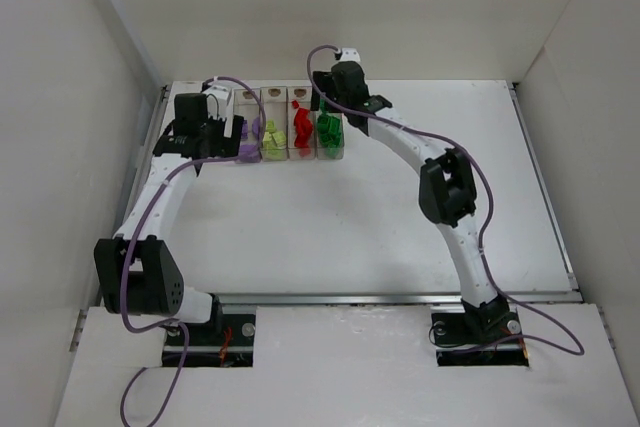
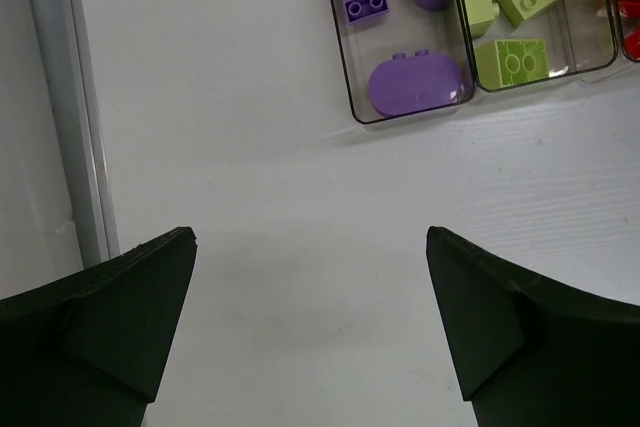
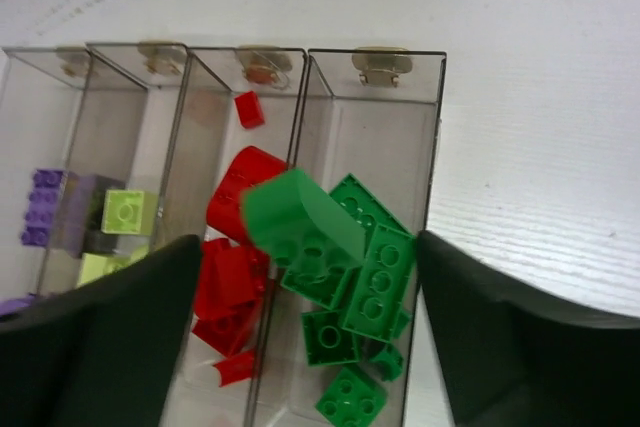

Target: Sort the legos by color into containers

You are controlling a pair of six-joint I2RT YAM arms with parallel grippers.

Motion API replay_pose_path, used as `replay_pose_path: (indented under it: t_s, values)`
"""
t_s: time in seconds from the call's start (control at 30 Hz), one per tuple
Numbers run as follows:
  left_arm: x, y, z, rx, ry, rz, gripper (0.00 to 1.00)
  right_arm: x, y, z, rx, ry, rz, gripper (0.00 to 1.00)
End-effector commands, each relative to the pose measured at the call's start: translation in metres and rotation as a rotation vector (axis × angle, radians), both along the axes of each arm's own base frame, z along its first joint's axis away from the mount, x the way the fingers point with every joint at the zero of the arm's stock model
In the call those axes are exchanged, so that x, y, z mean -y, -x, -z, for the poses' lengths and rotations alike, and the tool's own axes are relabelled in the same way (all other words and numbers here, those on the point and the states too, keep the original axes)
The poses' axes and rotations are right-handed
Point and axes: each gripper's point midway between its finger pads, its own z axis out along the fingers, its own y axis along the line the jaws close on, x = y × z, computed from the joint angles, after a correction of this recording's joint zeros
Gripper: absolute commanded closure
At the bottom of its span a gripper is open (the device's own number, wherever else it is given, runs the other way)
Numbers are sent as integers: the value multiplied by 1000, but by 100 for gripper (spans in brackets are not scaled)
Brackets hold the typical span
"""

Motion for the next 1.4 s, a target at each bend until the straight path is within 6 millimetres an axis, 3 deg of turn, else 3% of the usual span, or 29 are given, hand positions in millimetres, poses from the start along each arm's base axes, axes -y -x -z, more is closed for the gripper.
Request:
replay_pose_path:
  t_s: [0.0, 0.07, 0.13, 0.17, 0.2, 0.27, 0.3, 0.33, 0.37, 0.4, 0.47, 0.5, 0.53, 0.57, 0.6, 0.63, 0.7, 0.73, 0.77, 0.83, 0.9, 0.93, 1.0, 1.03, 1.07, 1.13, 1.37]
  values:
    - [-3, -4, -6, 29, -11, -9, 1, -9, -12, -26, 65, -76, -16, 0]
    - [-3, -4, -6, 29, -11, -9, 1, -4, -16, -31, 76, -82, -7, 0]
    - [-3, -4, -6, 29, -11, -9, 1, -1, -17, -58, 117, -95, -32, 0]
    - [-3, -4, -6, 29, -11, -9, 1, -1, -15, -76, 146, -102, -48, 0]
    - [-3, -4, -6, 29, -11, -9, 1, 3, -8, -112, 197, -119, -52, 0]
    - [-3, -3, -9, 38, -11, -9, 1, 22, -1, -150, 252, -121, -12, 0]
    - [-3, -3, -9, 38, -11, -9, 1, 37, 1, -156, 253, -115, 15, 0]
    - [-3, -2, -13, 47, -10, -9, 1, 52, 15, -197, 307, -143, 27, 0]
    - [-3, -2, -13, 47, -10, -9, 1, 65, 19, -210, 320, -161, 47, 0]
    - [-3, -1, -16, 56, -10, -9, 1, 92, 18, -222, 332, -174, 90, 0]
    - [-3, -1, -16, 57, -10, -9, 1, 131, 37, -247, 347, -220, 151, 0]
    - [-3, 0, -20, 67, -9, -10, 1, 166, 36, -252, 353, -222, 201, 0]
    - [-5, 1, -24, 77, -14, -17, 1, 187, 40, -237, 324, -202, 236, 0]
    - [-5, 1, -24, 77, -7, -22, 1, 211, 53, -253, 350, -218, 274, 0]
    - [-5, 1, -24, 77, -7, -22, 1, 233, 56, -250, 345, -208, 313, 0]
    - [-7, 4, -24, 79, -13, -31, 1, 275, 56, -230, 303, -191, 386, 0]
    - [-7, 3, -30, 100, -12, -31, 1, 321, 71, -211, 225, -196, 492, 0]
    - [-9, 4, -31, 101, -18, -40, 1, 363, 78, -202, 199, -186, 599, 0]
    - [-8, 4, -32, 110, -10, -45, 1, 381, 86, -182, 149, -174, 653, 0]
    - [-22, 3, -37, 146, -47, -118, 1, 405, 104, -176, 137, -133, 718, 0]
    - [-49, 4, -47, 199, -83, -264, 1, 412, 120, -165, 118, -82, 730, 0]
    - [-81, 13, -57, 235, -154, -421, 1, 412, 123, -165, 123, -73, 726, 0]
    - [-119, 21, -73, 309, -180, -612, 1, 410, 129, -156, 111, -62, 713, 0]
    - [-150, 36, -78, 321, -197, -726, 1, 410, 135, -161, 123, -56, 709, 0]
    - [-167, 41, -90, 351, -194, -792, 1, 411, 139, -162, 127, -53, 719, 0]
    - [-191, 57, -90, 336, -189, -858, 1, 418, 147, -171, 157, -44, 757, 0]
    - [-211, 72, -91, 327, -136, -918, 1, 433, 164, -190, 214, -11, 842, 0]
